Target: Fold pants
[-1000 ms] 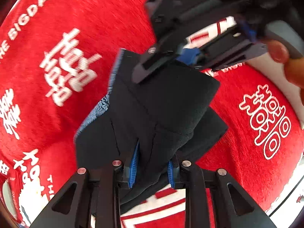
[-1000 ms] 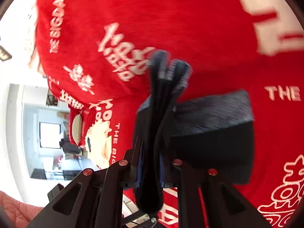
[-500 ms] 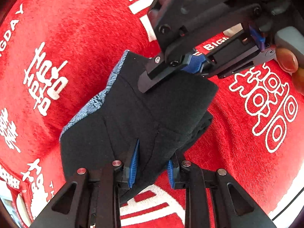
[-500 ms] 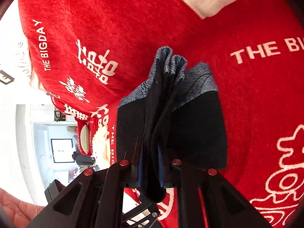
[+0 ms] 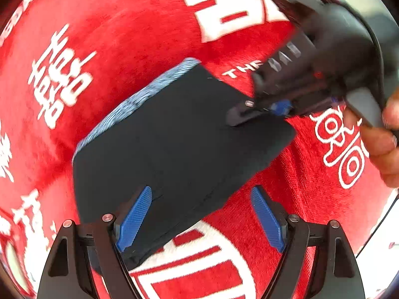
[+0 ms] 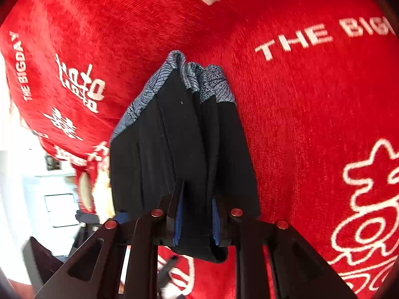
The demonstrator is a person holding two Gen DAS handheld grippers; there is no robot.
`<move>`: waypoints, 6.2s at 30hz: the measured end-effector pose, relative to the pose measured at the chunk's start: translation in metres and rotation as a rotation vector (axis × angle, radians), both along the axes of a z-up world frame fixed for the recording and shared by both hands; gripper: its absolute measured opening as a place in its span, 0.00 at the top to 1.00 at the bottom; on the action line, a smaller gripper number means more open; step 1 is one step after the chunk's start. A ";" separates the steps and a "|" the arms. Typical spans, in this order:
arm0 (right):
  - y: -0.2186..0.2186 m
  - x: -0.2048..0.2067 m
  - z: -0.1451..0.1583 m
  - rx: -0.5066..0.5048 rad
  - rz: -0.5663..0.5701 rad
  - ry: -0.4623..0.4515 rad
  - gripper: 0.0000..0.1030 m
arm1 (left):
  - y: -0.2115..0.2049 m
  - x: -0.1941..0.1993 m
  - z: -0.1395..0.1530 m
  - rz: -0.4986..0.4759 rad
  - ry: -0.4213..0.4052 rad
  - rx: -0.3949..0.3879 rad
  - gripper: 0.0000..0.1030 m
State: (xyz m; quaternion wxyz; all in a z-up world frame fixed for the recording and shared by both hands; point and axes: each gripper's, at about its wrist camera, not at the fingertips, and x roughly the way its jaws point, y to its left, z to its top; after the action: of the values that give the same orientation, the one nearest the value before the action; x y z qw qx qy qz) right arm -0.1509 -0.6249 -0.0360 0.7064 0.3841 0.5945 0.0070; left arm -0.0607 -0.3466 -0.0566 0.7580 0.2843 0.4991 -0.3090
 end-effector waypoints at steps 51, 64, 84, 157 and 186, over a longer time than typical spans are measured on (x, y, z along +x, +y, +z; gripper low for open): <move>0.086 -0.026 0.049 -0.553 0.059 0.116 0.30 | 0.164 0.124 -0.020 0.524 0.296 -0.126 0.00; 0.046 -0.021 0.053 -0.394 0.024 0.026 0.18 | 0.177 0.154 -0.020 0.575 0.394 -0.245 0.00; -0.022 0.035 -0.027 0.073 0.082 -0.024 0.18 | 0.146 0.195 -0.080 0.349 0.567 -0.236 0.00; 0.175 -0.096 0.099 -0.540 0.011 0.126 0.08 | 0.178 -0.009 0.032 0.359 0.181 0.072 0.00; 0.231 -0.116 0.148 -0.610 0.045 0.179 0.00 | 0.199 -0.035 0.085 0.369 0.232 0.101 0.00</move>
State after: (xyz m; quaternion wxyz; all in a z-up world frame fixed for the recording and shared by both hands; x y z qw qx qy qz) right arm -0.2670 -0.3935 0.1121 0.7337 0.1402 0.6373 -0.1897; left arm -0.0959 -0.1478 0.0287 0.7241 0.1883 0.6412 -0.1705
